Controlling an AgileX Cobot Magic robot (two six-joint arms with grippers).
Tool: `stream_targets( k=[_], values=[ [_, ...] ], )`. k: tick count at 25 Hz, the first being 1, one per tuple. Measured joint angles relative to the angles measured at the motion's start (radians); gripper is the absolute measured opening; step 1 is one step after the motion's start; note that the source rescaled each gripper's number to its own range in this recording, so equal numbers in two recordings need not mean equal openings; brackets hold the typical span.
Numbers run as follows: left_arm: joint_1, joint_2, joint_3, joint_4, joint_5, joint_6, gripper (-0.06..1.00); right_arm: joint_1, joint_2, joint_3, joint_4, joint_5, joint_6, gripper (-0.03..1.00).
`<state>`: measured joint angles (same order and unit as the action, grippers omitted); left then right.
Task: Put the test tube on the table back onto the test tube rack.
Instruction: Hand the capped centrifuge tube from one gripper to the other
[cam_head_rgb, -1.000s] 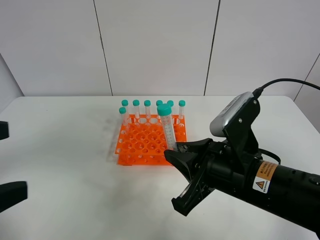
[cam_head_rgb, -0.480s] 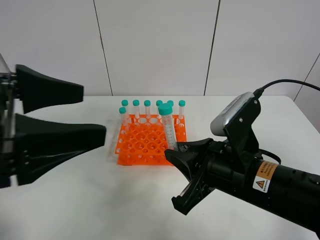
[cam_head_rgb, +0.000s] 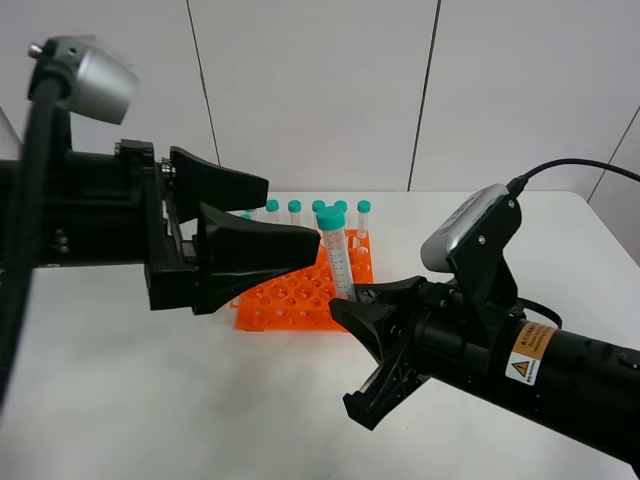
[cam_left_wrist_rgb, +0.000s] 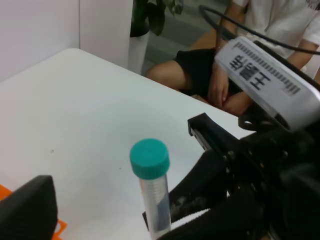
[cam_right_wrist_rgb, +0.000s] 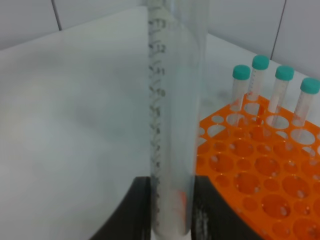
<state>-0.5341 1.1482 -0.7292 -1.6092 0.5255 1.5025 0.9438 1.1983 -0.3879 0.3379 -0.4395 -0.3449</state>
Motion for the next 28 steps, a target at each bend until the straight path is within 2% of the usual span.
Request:
stream_targets(
  k=[8,14,21,28],
  values=[
    [0.000,0.130,-0.101,-0.022,0.030,0.017,1.00,0.000,0.000,0.000,0.000,0.001,-0.002,0.02],
    [-0.004,0.200,-0.108,-0.024,0.030,0.017,1.00,0.000,0.000,0.000,0.000,0.001,-0.009,0.02],
    [-0.068,0.228,-0.108,-0.024,-0.006,0.046,1.00,0.000,0.000,0.000,0.000,0.001,-0.016,0.02],
    [-0.071,0.230,-0.108,-0.024,-0.031,0.051,1.00,0.000,0.000,0.000,0.000,0.001,-0.018,0.02]
  ],
)
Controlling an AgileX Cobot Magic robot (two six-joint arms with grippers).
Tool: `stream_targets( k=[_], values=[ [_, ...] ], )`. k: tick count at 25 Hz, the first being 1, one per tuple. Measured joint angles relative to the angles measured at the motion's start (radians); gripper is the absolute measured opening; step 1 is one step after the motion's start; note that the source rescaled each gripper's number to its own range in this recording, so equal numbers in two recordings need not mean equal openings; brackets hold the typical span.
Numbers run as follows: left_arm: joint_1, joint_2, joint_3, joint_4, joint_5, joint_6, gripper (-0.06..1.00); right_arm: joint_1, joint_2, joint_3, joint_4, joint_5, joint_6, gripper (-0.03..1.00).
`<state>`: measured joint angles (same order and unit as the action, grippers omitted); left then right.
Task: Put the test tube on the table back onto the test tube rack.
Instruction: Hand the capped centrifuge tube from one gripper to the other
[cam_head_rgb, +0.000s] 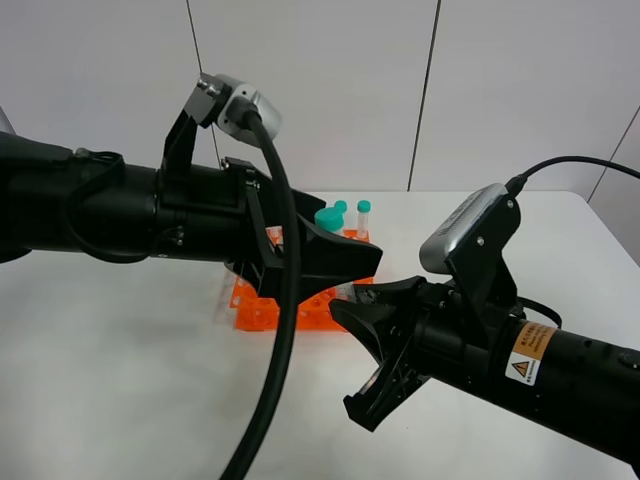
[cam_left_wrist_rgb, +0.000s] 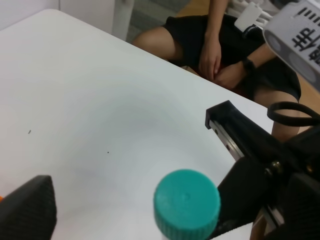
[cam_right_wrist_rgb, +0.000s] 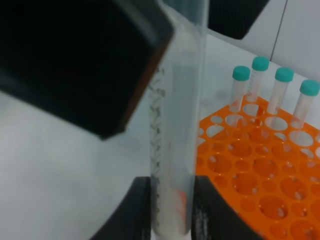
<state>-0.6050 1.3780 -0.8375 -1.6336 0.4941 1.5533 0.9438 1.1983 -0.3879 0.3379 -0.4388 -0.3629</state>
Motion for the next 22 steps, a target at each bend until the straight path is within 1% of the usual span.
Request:
stream_targets(
  k=[6,11,14,16,18,22],
  values=[
    [0.000,0.000,0.000,-0.005,0.000,0.002,1.00,0.000,0.000,0.000,0.000,0.000,-0.003,0.02],
    [0.000,0.000,-0.018,-0.059,0.000,0.003,0.99,0.000,0.000,0.000,0.002,0.000,-0.003,0.02],
    [0.000,0.001,-0.027,-0.072,0.000,0.003,0.94,0.000,0.000,0.000,0.011,-0.001,-0.003,0.02],
    [0.000,0.001,-0.028,-0.071,0.000,0.003,0.90,0.000,0.000,0.000,0.012,-0.001,-0.003,0.02],
    [0.000,0.001,-0.028,-0.069,0.000,0.003,0.89,0.000,0.000,0.000,0.014,-0.001,-0.003,0.02],
    [0.000,0.001,-0.028,-0.005,0.001,0.002,0.88,0.000,0.000,0.000,0.015,-0.001,-0.003,0.02]
  ],
)
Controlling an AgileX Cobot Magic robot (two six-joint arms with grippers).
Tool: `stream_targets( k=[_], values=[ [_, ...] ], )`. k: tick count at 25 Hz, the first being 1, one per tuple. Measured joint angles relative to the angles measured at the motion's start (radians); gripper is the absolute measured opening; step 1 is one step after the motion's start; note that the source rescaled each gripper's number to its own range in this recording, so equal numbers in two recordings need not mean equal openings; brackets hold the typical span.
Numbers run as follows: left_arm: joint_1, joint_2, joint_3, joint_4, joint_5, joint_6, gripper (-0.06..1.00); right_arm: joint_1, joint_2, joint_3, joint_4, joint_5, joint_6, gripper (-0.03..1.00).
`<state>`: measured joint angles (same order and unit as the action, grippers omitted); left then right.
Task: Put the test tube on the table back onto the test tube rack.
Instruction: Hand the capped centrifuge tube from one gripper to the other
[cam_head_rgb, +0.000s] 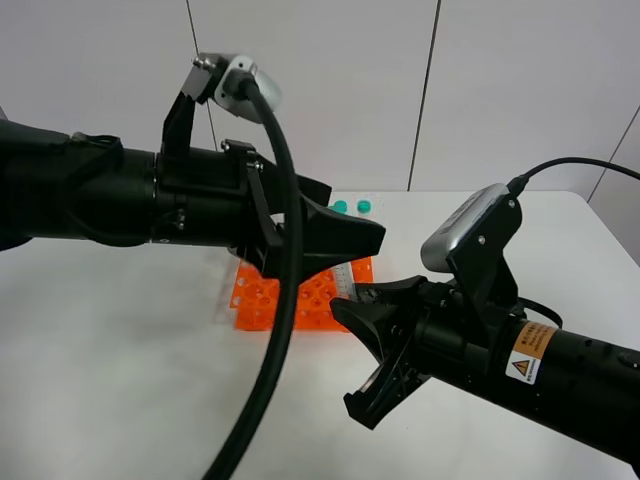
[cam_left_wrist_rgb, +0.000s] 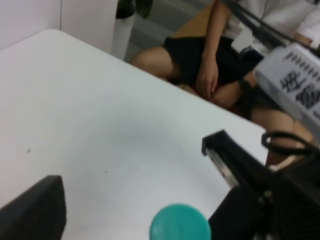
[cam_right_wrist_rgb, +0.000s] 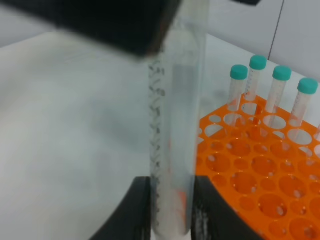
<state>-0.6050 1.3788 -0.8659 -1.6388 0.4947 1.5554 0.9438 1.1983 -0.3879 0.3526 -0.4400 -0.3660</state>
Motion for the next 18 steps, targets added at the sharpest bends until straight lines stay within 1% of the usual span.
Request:
stream_targets(
  k=[3,18],
  values=[
    [0.000,0.000,0.000,0.026,0.000,-0.011,0.88,0.000,0.000,0.000,0.000,-0.001,0.000,0.02],
    [0.000,0.000,0.000,0.035,-0.002,-0.015,0.88,0.000,0.000,0.000,0.009,-0.006,0.000,0.02]
  ],
)
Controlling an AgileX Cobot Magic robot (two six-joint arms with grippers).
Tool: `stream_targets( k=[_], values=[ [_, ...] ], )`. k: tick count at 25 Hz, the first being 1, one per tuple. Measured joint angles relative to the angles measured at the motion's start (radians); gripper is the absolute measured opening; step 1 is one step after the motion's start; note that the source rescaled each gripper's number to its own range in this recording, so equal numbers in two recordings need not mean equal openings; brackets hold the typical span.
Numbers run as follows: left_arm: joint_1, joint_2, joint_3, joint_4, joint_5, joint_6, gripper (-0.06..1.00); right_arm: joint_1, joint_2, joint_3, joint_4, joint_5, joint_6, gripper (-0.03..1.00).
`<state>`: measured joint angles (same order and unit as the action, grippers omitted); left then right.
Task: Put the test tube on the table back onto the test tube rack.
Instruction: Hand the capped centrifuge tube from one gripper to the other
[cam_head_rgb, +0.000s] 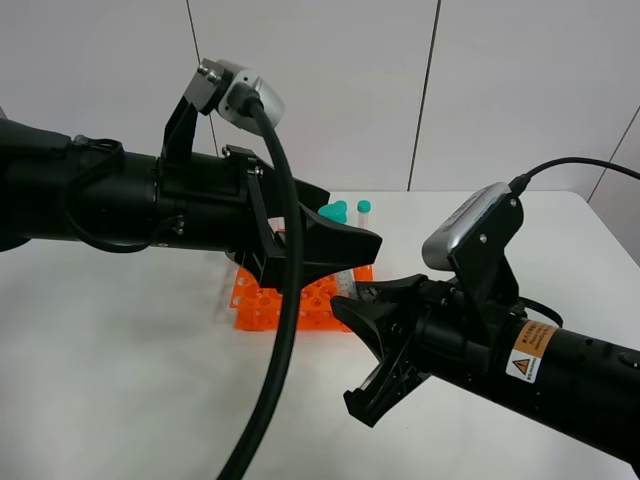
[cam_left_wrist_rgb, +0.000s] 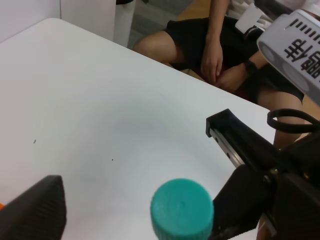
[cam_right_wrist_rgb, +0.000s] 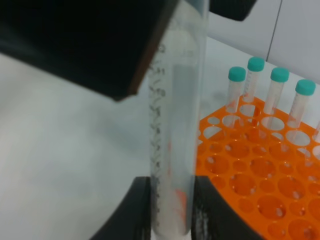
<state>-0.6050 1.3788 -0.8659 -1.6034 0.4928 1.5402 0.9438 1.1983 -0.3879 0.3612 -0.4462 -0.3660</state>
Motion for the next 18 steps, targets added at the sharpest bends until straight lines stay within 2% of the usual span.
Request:
stream_targets(
  k=[11,13,16,18],
  values=[
    [0.000,0.000,0.000,0.001,0.000,0.000,0.85,0.000,0.000,0.000,0.007,0.000,0.000,0.02],
    [0.000,0.000,0.000,0.001,0.000,-0.001,0.74,0.000,0.000,0.000,0.007,0.000,0.000,0.02],
    [0.000,0.000,0.000,0.001,0.005,-0.001,0.45,0.000,0.000,0.000,0.007,-0.001,0.000,0.02],
    [0.000,0.000,0.000,0.001,0.019,0.000,0.30,0.000,0.000,0.000,0.007,-0.001,0.000,0.02]
  ],
)
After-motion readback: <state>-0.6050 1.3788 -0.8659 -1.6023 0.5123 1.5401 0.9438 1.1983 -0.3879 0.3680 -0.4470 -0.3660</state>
